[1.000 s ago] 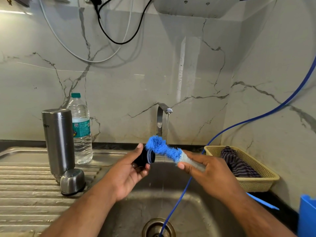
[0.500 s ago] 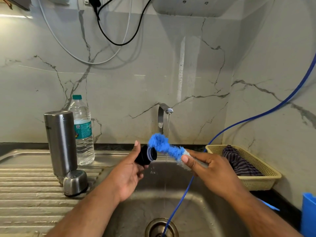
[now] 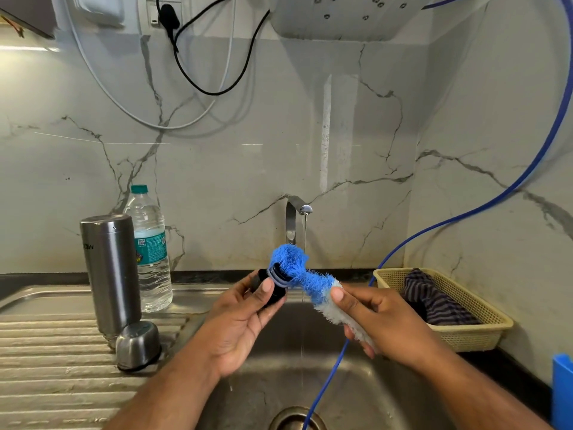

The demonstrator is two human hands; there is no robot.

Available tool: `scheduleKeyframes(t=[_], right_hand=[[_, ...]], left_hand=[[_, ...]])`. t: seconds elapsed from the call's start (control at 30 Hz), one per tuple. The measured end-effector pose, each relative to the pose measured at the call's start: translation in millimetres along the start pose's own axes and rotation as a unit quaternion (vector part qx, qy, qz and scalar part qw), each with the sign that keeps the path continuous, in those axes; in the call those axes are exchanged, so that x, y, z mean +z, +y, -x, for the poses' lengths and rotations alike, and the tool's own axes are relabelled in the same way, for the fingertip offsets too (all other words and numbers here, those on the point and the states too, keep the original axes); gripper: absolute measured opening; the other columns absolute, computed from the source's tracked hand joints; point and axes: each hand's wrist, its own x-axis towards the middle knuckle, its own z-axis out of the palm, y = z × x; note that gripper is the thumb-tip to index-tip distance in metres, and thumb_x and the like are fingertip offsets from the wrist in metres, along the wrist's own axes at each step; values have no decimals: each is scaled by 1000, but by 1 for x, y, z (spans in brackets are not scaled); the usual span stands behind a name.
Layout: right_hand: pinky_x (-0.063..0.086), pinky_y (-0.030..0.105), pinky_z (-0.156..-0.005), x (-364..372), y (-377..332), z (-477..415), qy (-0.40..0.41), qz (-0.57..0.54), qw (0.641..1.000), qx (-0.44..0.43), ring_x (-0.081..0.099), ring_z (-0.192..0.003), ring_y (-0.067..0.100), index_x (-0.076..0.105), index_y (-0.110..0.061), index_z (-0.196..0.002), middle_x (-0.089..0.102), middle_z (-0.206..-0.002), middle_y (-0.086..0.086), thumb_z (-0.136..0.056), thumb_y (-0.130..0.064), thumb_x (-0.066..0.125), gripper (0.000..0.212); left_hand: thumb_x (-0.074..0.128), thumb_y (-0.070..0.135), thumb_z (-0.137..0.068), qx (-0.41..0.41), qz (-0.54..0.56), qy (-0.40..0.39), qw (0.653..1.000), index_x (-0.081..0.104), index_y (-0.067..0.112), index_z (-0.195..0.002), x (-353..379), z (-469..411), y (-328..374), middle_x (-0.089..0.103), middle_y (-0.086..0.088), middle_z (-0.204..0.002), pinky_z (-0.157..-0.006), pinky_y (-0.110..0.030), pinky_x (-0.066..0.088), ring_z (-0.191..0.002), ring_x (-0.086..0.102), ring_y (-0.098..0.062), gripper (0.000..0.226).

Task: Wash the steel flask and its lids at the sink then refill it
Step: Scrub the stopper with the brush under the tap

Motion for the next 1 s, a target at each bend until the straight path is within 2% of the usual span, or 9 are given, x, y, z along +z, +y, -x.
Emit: scheduleKeyframes(t=[0.1,0.23,0.4,0.47,0.6,0.73,0.8,0.87,1.0], right_hand=[[41,26,-48,2,-4,1,-19,-24,999,20,49,-48,20,76,-42,-111,68,-68,6,-98,-51,57,25],[39,29,-50,7,-2,3,-17,-34,999,34,47,-50,22,76,-42,-111,67,-69,6,-98,-53,57,25],[40,28,-52,11,-3,5,-10,-31,999,33,46,-49,20,76,-40,-109,65,-68,4,-98,-52,59,24],[35,25,-46,13,-7,7,-25,-52,997,47,46,-49,20,77,-38,-105,65,-69,5,-98,-51,59,24],[27,20,-42,16,-9,9,-42,-99,990,91,43,-46,16,78,-33,-100,62,-71,7,-100,-48,59,24],[24,17,-40,15,-6,9,-46,-117,984,129,41,-44,15,77,-25,-99,60,-71,7,-99,-49,60,29],[22,16,-40,14,-7,9,-57,-137,980,136,40,-45,16,76,-20,-100,58,-71,7,-98,-49,61,33],[22,15,-39,14,-8,9,-64,-144,977,144,39,-45,15,75,-17,-102,57,-71,7,-98,-48,61,35],[21,14,-39,16,-6,9,-64,-168,968,173,37,-44,15,77,-20,-92,56,-72,8,-99,-49,60,34]], left_hand=[[106,17,-35,57,-6,36,998,53,0,-135,0,-1,-1,68,-19,-129,-98,-36,56,-120,67,-28,114],[85,8,-62,104,-117,71,985,59,11,-128,6,1,-16,69,-11,-126,-106,-36,51,-122,65,-24,72],[87,17,-60,136,-163,99,972,60,14,-124,5,-3,-25,69,-7,-120,-111,-45,47,-124,62,-28,69],[84,16,-65,169,-169,122,963,58,16,-126,1,-5,-15,67,-7,-121,-106,-38,50,-122,63,-25,67],[91,24,-68,227,-411,112,876,53,36,-117,-2,1,-12,65,6,-115,-93,-24,50,-110,65,-8,63],[92,14,-70,299,-518,85,797,53,39,-114,-4,-2,-20,60,10,-116,-87,-27,57,-109,63,-10,64],[91,12,-71,319,-520,121,783,52,38,-114,-8,-4,-9,60,9,-116,-84,-19,57,-110,61,-8,63],[91,13,-71,333,-520,136,775,52,37,-114,-11,-3,-3,60,11,-116,-94,-24,54,-111,61,-5,63],[91,11,-70,359,-570,60,737,54,35,-114,-3,0,-13,55,17,-115,-91,-25,54,-109,61,-9,63]])
